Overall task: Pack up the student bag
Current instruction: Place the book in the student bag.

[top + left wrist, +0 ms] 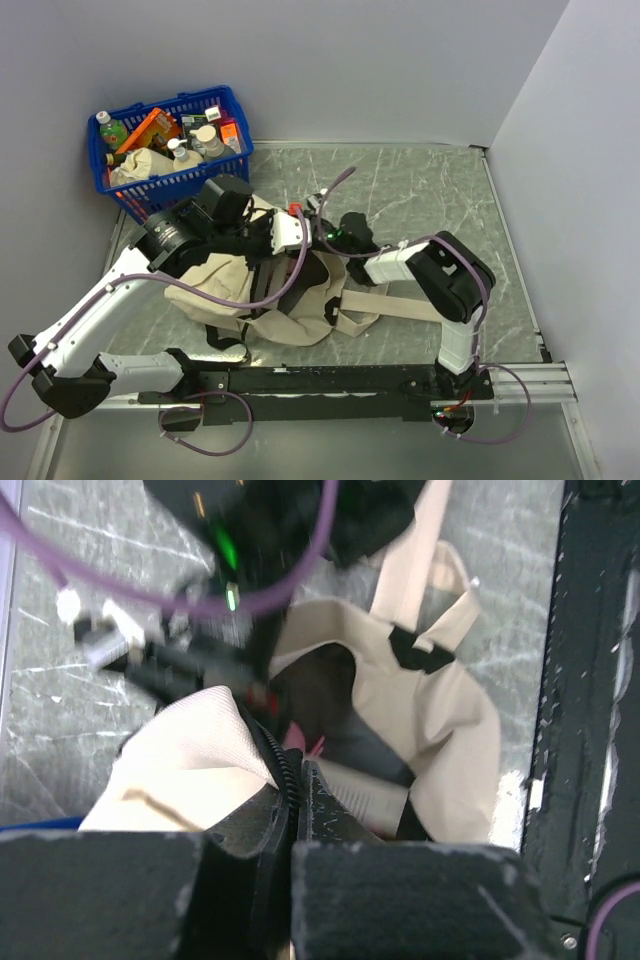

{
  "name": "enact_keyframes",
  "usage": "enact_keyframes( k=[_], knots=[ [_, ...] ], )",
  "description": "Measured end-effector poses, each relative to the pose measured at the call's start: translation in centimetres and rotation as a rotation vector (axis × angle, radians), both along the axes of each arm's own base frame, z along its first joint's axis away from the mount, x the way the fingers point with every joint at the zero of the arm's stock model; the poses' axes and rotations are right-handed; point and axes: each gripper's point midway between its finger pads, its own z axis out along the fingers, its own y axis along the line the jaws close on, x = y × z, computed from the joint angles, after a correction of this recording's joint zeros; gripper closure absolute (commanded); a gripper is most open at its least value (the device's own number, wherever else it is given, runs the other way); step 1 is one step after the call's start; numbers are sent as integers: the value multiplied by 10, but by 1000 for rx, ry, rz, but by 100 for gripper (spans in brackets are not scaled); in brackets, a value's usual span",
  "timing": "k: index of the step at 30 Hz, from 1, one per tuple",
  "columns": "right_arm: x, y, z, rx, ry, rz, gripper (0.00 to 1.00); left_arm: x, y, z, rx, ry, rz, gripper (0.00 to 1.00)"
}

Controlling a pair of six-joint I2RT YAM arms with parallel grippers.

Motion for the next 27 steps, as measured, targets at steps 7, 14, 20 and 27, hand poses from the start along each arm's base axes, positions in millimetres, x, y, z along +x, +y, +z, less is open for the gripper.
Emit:
enact_keyframes(
  k=[7, 14, 20, 27],
  knots=[
    [-26, 42, -22, -131, -28, -33, 52, -6, -4, 6, -41, 23, 6, 99],
    [-40, 0, -37, -332, -27, -101, 0, 2, -17, -10, -65, 21, 4, 99],
    [-46, -48, -41, -412, -64, -159, 0, 10, -24, -24, -101, 32, 56, 46],
    [-70, -98, -36, -516, -170, -234, 9, 13, -27, -13, -159, 69, 91, 4]
  ],
)
